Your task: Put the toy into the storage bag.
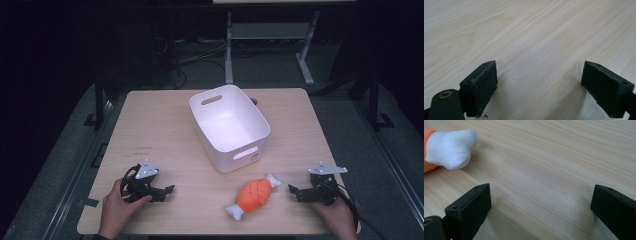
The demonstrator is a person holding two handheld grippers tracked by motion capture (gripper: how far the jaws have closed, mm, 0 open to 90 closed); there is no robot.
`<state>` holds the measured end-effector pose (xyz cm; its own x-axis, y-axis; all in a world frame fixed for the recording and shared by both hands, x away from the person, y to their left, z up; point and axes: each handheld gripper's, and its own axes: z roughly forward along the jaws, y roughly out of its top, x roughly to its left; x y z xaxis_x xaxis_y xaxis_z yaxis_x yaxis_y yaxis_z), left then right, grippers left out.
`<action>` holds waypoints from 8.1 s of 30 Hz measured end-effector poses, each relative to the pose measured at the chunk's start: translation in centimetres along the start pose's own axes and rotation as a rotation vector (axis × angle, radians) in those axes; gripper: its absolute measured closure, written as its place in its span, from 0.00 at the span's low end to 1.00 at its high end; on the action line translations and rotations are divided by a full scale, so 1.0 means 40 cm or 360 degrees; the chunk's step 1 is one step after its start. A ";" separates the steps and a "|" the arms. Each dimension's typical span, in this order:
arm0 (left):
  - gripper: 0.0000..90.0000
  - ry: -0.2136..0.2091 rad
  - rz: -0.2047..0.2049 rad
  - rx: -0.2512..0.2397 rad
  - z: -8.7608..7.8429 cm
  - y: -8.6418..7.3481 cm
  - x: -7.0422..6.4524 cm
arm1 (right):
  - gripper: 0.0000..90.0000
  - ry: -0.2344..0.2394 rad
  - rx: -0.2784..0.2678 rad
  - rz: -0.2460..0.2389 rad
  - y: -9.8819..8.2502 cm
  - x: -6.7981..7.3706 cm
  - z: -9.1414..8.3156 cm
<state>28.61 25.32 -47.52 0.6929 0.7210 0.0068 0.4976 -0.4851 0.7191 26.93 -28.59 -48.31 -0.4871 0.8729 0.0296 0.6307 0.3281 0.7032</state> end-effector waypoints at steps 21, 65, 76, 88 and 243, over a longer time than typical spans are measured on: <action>0.14 -0.0001 -0.0001 0.0000 0.000 0.000 0.000 | 0.49 0.0110 0.0032 -0.0060 0.036 0.008 -0.055; 0.14 0.0000 -0.0001 0.0001 0.000 0.000 0.000 | 1.00 0.0483 0.0122 -0.0379 0.213 0.119 0.062; 0.14 0.0000 0.0000 0.0001 0.000 0.000 0.000 | 1.00 0.0491 0.0171 -0.0398 0.199 0.121 0.062; 0.14 0.0000 0.0000 0.0001 0.000 0.000 0.000 | 1.00 0.0503 0.0170 -0.0380 0.172 0.125 0.028; 0.14 0.0000 0.0000 0.0000 0.000 0.000 0.000 | 0.30 0.0743 0.0396 -0.0737 0.191 0.275 0.072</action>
<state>28.62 25.32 -47.52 0.6929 0.7210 0.0070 0.4976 -0.4851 0.7191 28.12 -15.45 -44.65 -0.9123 0.3953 0.1073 0.3880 0.7501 0.5355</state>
